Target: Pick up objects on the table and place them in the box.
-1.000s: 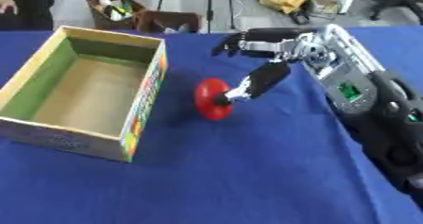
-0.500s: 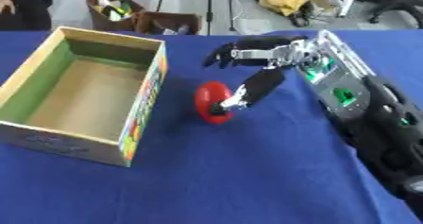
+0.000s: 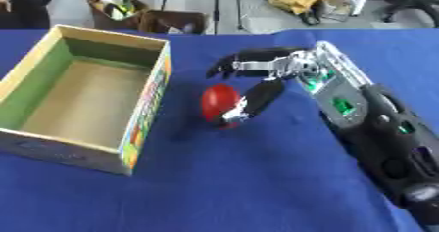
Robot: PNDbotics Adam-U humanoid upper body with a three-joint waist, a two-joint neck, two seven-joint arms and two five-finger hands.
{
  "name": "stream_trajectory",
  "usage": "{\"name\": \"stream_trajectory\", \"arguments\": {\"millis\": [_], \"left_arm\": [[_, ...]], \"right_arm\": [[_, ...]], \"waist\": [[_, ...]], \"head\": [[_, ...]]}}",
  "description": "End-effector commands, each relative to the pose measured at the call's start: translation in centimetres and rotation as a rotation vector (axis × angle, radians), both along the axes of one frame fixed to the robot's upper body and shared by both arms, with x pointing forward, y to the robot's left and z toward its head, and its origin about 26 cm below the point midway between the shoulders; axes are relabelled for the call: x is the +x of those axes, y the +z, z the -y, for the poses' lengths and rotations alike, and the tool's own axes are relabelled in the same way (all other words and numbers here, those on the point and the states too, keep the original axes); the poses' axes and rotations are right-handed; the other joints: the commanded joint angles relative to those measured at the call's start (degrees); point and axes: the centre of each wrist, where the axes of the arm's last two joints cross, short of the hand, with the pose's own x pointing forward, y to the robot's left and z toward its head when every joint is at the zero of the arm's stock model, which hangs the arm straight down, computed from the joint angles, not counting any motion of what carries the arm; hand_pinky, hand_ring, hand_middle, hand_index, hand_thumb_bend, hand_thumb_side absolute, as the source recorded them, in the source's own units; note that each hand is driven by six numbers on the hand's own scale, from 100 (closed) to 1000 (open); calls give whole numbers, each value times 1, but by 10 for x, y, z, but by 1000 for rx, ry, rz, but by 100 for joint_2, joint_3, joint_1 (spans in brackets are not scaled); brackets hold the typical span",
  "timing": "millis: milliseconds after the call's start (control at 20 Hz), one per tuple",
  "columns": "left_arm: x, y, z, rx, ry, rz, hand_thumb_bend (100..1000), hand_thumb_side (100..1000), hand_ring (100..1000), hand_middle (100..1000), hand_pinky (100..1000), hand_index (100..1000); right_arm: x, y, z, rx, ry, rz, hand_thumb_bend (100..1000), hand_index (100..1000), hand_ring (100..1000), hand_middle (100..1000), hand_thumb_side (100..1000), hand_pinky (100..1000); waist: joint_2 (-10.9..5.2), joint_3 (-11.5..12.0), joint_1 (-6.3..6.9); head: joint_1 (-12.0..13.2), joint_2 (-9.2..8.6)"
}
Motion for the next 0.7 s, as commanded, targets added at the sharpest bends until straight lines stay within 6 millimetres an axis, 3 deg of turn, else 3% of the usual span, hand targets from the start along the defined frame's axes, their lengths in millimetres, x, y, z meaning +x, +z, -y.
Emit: {"name": "stream_trajectory", "arguments": {"millis": [50, 250, 450, 700], "left_arm": [[-4, 8, 1, 12, -11, 32, 100, 1000, 739, 777, 582, 968], [-4, 8, 1, 11, -11, 33, 100, 990, 739, 776, 581, 966], [-4, 8, 1, 9, -11, 33, 100, 1000, 739, 775, 581, 965], [-4, 9, 2, 4, -12, 36, 100, 1000, 740, 775, 581, 963]], "right_arm": [[-2, 8, 6, -29, -23, 27, 534, 1000, 919, 955, 625, 893], [1, 6, 10, -48, -39, 17, 534, 1000, 915, 950, 583, 890], [2, 5, 11, -57, -38, 6, 514, 1000, 894, 941, 602, 879], [3, 4, 12, -43, -29, -5, 465, 1000, 737, 839, 575, 748]], "waist": [[-104, 24, 11], [-49, 39, 26], [-11, 24, 38], [16, 18, 53]], "head": [[-48, -112], [-76, -120], [-69, -109], [-64, -96]]}}
